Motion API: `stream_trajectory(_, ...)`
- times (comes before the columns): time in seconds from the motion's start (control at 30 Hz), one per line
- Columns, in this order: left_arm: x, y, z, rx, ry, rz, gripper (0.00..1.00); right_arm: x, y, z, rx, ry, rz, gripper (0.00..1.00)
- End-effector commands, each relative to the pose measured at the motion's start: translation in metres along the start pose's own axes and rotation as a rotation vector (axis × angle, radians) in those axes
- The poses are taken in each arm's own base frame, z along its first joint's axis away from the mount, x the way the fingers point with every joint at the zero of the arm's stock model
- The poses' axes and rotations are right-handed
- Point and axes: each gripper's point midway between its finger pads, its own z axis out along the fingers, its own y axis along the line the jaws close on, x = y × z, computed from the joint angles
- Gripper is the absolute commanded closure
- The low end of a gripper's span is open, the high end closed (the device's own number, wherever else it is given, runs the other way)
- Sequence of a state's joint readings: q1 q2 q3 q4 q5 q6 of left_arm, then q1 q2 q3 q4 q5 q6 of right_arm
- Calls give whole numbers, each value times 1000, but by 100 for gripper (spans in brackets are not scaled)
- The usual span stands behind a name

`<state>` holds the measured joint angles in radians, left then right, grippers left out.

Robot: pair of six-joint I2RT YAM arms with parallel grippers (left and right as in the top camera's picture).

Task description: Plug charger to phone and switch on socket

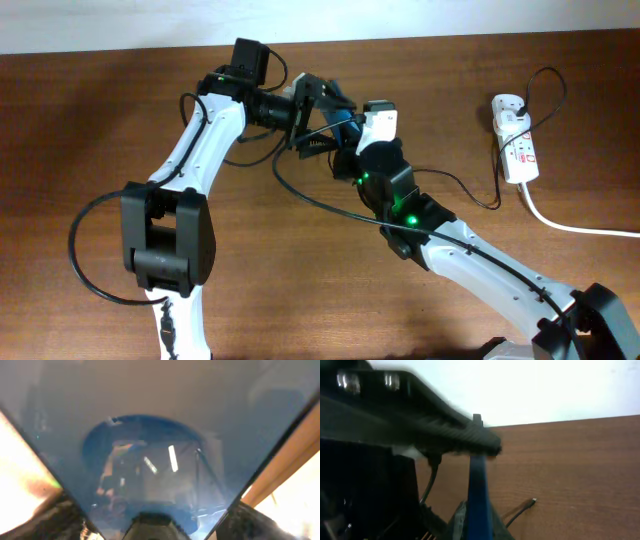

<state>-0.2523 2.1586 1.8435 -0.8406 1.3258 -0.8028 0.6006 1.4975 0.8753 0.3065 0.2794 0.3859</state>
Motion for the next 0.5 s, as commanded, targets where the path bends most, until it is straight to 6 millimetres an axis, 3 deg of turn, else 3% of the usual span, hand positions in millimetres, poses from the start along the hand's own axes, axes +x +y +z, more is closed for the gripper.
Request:
stream_trajectory(0.0, 1, -4, 0, 10, 9, 20, 1, -12, 8, 0, -13, -30, -5, 93)
stream_trajectory(0.13, -4, 1, 0, -15, -18, 28, 1, -12, 7, 0, -12, -30, -5, 93)
stream_trajectory(0.23, -11, 6, -4, -45, -56, 66, 1, -12, -5, 0, 55, -40, -8, 94)
stream_trajectory(0.3, -16, 5, -19, -37, -87, 111, 1, -13, -15, -5, 110, -39, -15, 96)
stream_trajectory(0.47, -18, -6, -94, -23, -222, 306, 1, -33, -25, -28, 145, -57, 17, 96)
